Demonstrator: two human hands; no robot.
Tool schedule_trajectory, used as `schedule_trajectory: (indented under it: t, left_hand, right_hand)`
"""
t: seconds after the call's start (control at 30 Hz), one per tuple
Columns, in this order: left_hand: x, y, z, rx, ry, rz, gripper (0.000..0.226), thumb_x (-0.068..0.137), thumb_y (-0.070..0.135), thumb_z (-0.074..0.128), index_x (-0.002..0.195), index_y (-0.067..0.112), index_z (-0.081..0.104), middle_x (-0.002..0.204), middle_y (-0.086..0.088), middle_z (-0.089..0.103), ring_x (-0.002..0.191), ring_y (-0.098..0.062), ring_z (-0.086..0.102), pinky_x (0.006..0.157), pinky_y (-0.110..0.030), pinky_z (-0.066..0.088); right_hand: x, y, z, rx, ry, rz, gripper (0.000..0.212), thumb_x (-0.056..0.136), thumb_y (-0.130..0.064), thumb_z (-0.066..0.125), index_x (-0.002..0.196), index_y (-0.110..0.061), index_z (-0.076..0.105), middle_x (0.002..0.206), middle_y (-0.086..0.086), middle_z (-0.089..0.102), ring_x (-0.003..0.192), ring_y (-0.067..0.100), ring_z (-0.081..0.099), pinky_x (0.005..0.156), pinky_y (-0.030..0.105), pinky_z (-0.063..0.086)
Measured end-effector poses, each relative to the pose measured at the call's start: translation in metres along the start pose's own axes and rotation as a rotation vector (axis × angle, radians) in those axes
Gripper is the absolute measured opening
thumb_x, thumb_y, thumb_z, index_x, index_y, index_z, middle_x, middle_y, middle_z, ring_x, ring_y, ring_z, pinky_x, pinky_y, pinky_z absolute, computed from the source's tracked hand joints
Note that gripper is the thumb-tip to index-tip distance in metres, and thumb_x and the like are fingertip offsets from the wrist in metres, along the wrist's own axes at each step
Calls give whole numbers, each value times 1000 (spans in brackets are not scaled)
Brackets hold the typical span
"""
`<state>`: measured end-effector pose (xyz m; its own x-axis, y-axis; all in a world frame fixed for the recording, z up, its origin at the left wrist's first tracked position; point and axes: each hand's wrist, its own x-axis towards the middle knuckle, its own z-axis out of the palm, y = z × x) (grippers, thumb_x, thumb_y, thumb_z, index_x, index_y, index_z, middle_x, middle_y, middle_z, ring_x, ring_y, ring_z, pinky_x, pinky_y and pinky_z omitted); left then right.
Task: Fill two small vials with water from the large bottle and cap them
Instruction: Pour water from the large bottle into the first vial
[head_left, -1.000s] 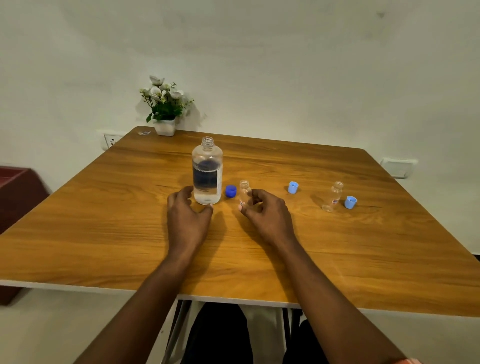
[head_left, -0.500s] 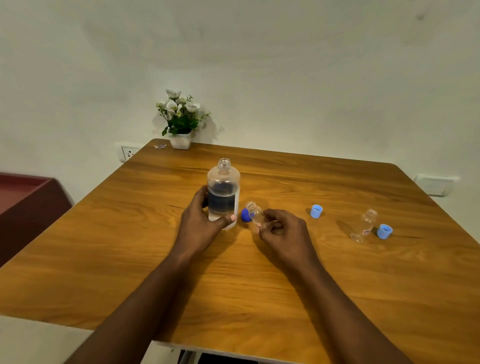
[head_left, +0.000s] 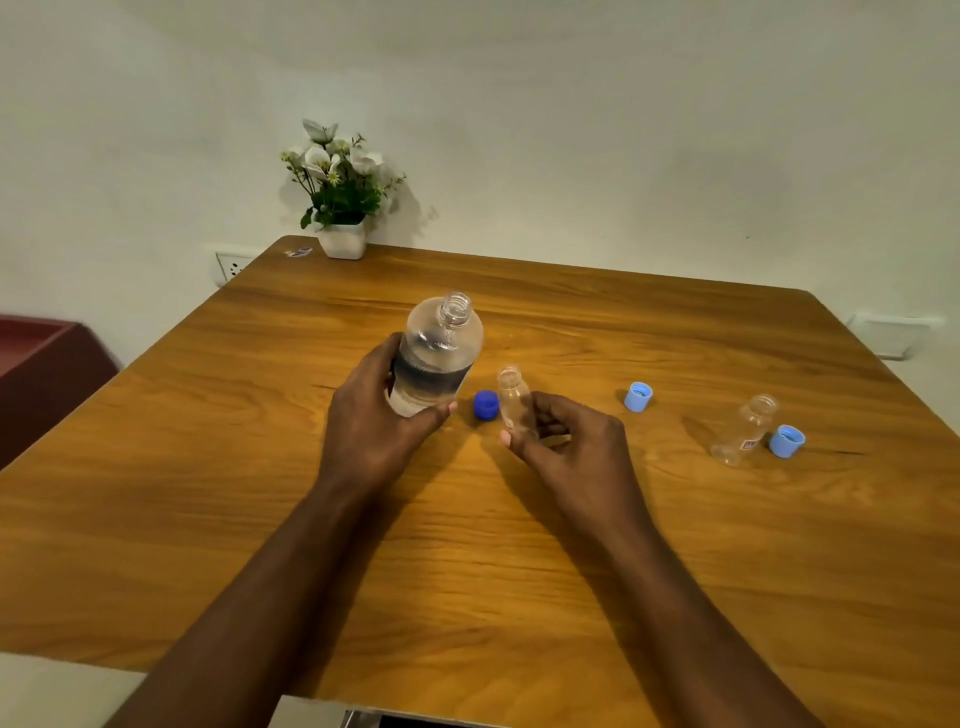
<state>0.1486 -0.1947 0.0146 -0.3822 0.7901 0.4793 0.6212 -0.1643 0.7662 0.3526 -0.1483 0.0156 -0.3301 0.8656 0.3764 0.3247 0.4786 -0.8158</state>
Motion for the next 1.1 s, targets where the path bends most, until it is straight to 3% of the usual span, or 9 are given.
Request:
schedule_trajectory:
  t: [0.17, 0.37, 0.5, 0.77, 1.1]
  left_hand:
    - [0, -3, -5, 135, 49, 102, 76, 69, 26, 84, 135, 19, 47, 125, 2, 58, 107, -3, 50, 86, -20, 42]
    - [0, 0, -10, 228, 52, 136, 74, 71, 28, 83, 134, 9, 49, 126, -8, 58, 113, -22, 54, 92, -38, 47]
    - [-1, 3, -14, 285, 63, 203, 67, 74, 16, 81, 132, 3, 50, 126, -14, 59, 115, -29, 54, 95, -42, 45]
    - [1, 0, -14, 382, 78, 262, 66, 71, 6, 79, 130, 3, 51, 128, -15, 57, 115, -34, 53, 98, -38, 39]
    - [3, -4, -17, 443, 134, 305, 69, 68, -1, 77, 131, 6, 51, 131, -13, 55, 121, -32, 49, 101, -34, 35]
  right_hand:
    - [-2, -7, -1, 29, 9, -56, 37, 77, -28, 77, 112, -30, 66, 90, -6, 75, 81, 8, 69, 74, 40, 57]
    - [-4, -6, -3, -1, -18, -64, 27, 79, -24, 77, 105, -18, 75, 86, -3, 73, 80, 11, 66, 72, 44, 54]
    - [-4, -5, -4, -2, -22, -63, 25, 80, -22, 76, 103, -13, 75, 86, 0, 73, 81, 15, 66, 72, 48, 54]
    - [-5, -7, -5, -7, -40, -47, 19, 80, -22, 77, 99, -17, 75, 82, -3, 70, 78, 12, 65, 70, 43, 54]
    - [-6, -8, -5, -32, -56, -49, 37, 80, -24, 77, 116, -20, 72, 90, -4, 73, 84, 8, 67, 74, 39, 57]
